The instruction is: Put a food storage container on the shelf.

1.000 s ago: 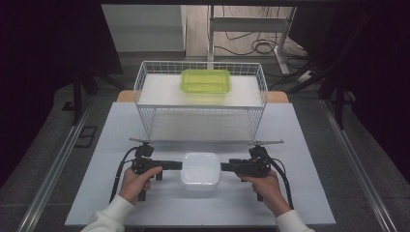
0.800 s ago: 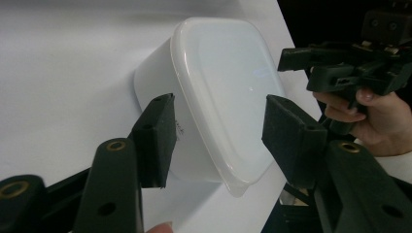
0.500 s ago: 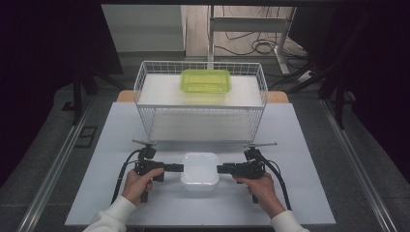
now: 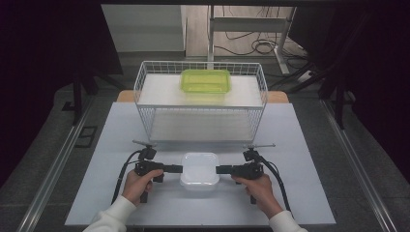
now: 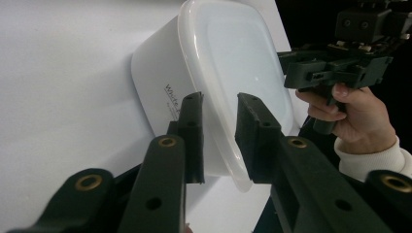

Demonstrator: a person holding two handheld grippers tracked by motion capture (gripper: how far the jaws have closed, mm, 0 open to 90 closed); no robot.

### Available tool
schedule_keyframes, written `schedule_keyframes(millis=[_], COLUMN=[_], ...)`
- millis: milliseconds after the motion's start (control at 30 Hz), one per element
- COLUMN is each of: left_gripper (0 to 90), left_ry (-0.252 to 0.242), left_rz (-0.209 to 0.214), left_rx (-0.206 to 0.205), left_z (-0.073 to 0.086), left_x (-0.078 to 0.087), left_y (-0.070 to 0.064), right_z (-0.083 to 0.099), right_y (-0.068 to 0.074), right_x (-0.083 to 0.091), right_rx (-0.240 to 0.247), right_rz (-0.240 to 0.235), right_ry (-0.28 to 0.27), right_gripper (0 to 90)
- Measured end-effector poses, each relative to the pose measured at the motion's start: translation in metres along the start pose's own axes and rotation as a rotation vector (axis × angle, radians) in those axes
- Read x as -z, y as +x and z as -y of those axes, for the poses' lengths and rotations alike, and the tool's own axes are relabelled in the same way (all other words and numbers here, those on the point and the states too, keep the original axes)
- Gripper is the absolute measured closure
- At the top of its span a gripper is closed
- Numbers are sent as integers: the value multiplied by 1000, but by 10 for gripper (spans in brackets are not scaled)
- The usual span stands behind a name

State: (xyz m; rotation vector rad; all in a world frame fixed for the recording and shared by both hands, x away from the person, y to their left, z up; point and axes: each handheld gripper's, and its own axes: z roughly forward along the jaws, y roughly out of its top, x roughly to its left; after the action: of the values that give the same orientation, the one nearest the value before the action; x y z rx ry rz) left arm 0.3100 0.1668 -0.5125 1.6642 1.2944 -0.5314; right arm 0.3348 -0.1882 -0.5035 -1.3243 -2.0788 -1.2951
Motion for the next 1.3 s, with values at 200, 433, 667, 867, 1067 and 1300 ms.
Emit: schedule_keyframes(millis=[200, 433, 667, 867, 1067, 1300], left_gripper=[757, 782, 808, 817, 816, 812], left_ry=[2, -21, -34, -36, -44, -41], left_rz=[23, 14, -11, -41, -44, -22], left_rx=[3, -11, -34, -63, -78, -101], left_z=[2, 4, 5, 5, 5, 5], left_x=[1, 2, 4, 5, 4, 6], left_y=[1, -3, -8, -12, -15, -20], right_z=[1, 2, 2, 1, -1, -2], right_y=[-2, 1, 3, 7, 10, 10], right_x=[1, 5, 8, 11, 14, 16], right_rx=[-52, -76, -68, -40, -15, 0], right_rz=[-24, -27, -37, -30, -26, -23], right_ry=[-4, -24, -40, -45, -47, -55], right_gripper=[684, 730, 777, 797, 801, 799])
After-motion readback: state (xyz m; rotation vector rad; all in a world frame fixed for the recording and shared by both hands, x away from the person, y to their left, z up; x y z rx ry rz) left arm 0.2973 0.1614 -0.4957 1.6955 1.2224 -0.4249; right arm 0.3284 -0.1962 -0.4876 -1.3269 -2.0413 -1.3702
